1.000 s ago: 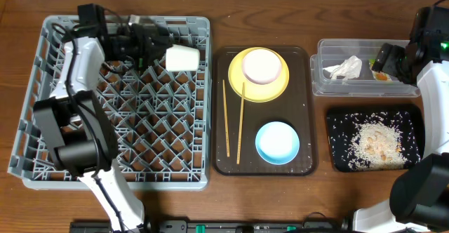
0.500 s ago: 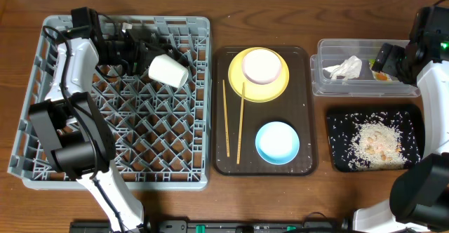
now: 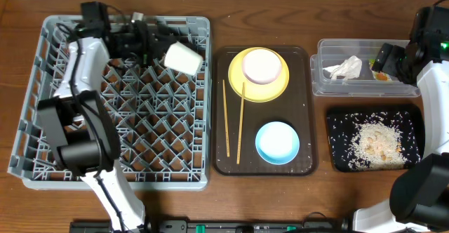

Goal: Sort waste into correct bins and load items into the dishwasher rack
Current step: 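Lower the white cup into the gray rack and open the left gripper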

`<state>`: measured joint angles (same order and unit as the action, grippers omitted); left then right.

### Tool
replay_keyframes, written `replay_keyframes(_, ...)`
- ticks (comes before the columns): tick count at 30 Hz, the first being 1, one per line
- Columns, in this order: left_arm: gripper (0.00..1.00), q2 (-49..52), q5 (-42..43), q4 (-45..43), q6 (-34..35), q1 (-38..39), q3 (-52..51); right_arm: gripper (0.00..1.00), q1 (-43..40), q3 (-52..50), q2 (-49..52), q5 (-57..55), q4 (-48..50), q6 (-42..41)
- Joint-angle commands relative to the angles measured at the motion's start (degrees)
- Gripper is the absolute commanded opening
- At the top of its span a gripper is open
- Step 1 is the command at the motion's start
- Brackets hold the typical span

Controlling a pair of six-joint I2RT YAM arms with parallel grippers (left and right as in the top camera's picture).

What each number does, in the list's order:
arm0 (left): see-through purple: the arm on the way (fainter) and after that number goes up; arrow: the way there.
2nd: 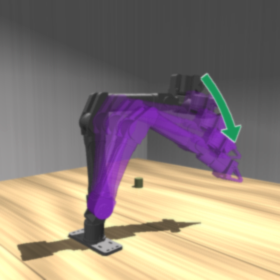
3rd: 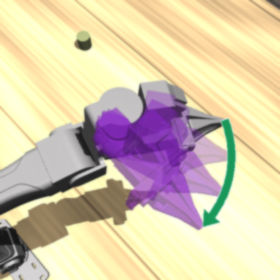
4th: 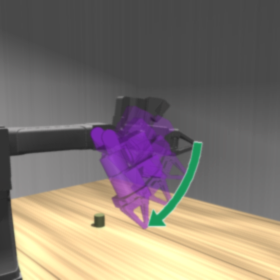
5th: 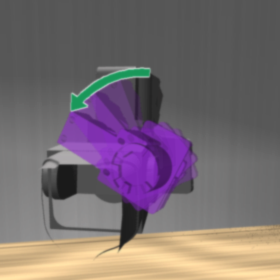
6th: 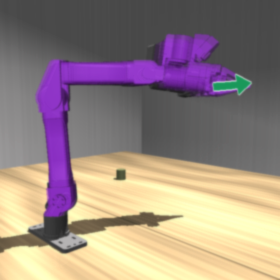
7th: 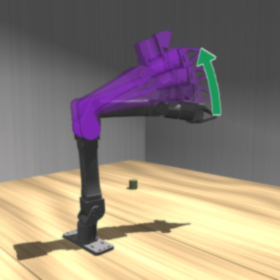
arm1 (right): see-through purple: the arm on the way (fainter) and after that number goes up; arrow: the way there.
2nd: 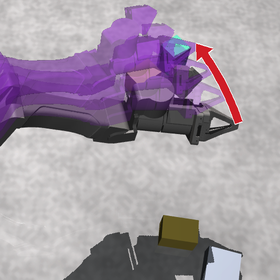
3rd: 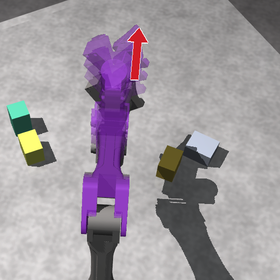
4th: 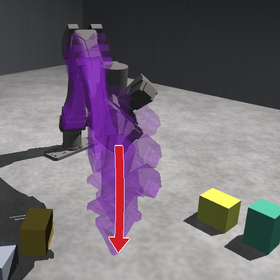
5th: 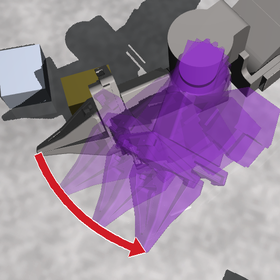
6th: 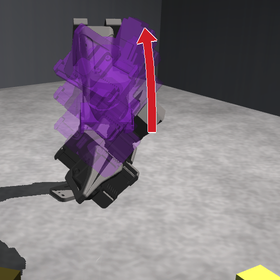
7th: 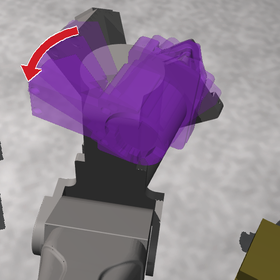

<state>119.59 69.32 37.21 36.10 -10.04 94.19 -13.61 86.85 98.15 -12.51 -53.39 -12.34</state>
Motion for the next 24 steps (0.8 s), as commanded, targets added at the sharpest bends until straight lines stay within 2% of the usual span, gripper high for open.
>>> replay_keyframes(1, 0.06, 0.98, -4.76, 0.7, 0.66, 2.1, -0.76, 0.99, -0.35, 1.11, -1.14, -0.96, -0.17, 0.63)
replay_keyframes(9, 0.06, 0.98, -10.71, 1.27, 0.66, 2.25, -4.59, 0.99, -0.35, 1.11, -1.14, -0.96, -0.17, 0.63)
replay_keyframes(16, 0.07, 0.98, -12.22, 1.22, 0.59, 1.05, -8.17, 0.99, -0.35, 1.11, -1.14, -0.96, -0.17, 0.63)
replay_keyframes(22, 0.3, 0.96, -12.46, -1.86, 0.44, -0.31, -8.13, 0.99, -0.35, 1.11, -1.14, -0.96, -0.2, 0.63)
replay_keyframes(24, 0.35, 0.94, -12.5, -2.58, 0.44, -0.5, -7.87, 0.99, -0.35, 1.11, -1.14, -0.96, -0.17, 0.66)
